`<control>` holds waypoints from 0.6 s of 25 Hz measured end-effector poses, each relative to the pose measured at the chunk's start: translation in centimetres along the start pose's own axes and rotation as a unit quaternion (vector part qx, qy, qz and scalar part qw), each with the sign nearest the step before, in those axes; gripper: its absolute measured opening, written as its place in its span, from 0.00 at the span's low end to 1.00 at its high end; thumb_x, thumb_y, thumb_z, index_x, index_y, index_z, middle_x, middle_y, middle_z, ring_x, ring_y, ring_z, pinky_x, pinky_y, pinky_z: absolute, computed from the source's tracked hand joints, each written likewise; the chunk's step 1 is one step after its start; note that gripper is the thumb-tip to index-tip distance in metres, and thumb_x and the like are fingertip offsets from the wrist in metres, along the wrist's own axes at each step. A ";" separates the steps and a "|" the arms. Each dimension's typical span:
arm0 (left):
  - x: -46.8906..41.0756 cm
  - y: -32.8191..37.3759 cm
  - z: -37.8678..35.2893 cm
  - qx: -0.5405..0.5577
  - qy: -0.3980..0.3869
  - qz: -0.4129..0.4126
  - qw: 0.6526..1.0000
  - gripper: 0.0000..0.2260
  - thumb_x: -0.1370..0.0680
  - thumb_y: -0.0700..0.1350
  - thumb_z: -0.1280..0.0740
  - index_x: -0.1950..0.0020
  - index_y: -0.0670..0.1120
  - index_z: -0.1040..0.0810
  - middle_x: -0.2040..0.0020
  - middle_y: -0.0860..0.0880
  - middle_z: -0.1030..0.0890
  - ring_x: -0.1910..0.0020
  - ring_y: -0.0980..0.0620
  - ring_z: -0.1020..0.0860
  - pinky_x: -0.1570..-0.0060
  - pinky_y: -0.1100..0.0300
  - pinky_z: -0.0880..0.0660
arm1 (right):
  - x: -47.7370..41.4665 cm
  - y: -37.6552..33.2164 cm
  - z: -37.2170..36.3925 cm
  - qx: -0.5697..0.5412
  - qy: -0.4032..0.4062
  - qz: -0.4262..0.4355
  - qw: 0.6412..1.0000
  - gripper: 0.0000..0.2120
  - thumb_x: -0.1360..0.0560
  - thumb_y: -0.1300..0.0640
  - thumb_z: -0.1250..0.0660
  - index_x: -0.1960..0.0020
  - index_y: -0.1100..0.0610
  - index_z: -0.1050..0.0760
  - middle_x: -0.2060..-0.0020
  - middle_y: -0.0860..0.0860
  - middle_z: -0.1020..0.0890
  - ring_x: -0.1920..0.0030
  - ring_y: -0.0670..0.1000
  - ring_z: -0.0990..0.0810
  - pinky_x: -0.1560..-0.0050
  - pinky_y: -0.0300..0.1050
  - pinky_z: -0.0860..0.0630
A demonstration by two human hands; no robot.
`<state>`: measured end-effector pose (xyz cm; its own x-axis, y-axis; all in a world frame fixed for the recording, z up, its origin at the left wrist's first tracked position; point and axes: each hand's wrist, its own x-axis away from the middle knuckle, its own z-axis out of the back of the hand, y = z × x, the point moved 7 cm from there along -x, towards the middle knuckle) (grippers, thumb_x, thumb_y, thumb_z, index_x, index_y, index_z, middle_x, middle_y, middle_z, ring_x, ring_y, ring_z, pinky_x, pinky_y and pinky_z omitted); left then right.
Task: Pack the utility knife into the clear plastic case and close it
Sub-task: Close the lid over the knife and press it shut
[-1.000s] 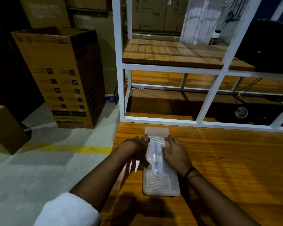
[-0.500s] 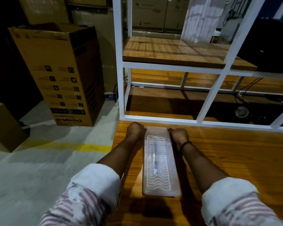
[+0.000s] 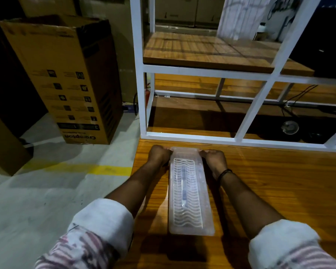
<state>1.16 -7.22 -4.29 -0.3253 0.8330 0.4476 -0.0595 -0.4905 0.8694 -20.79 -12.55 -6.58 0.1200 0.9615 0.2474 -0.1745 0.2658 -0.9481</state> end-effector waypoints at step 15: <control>6.6 -6.5 0.9 0.121 -0.064 0.007 0.991 0.05 0.18 0.40 0.31 0.50 0.39 0.19 0.64 0.44 0.17 0.70 0.52 0.18 0.75 0.60 0.22 | 8.7 3.9 2.1 0.018 -0.025 0.015 0.999 0.16 0.27 0.50 0.26 0.63 0.63 0.19 0.63 0.66 0.14 0.61 0.71 0.15 0.59 0.70 0.19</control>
<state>0.19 1.74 -6.82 -0.2012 0.8597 0.4695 0.1778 -0.4393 0.8806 -22.46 -2.97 -7.71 0.0645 0.9711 0.2299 -0.2122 0.2384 -0.9477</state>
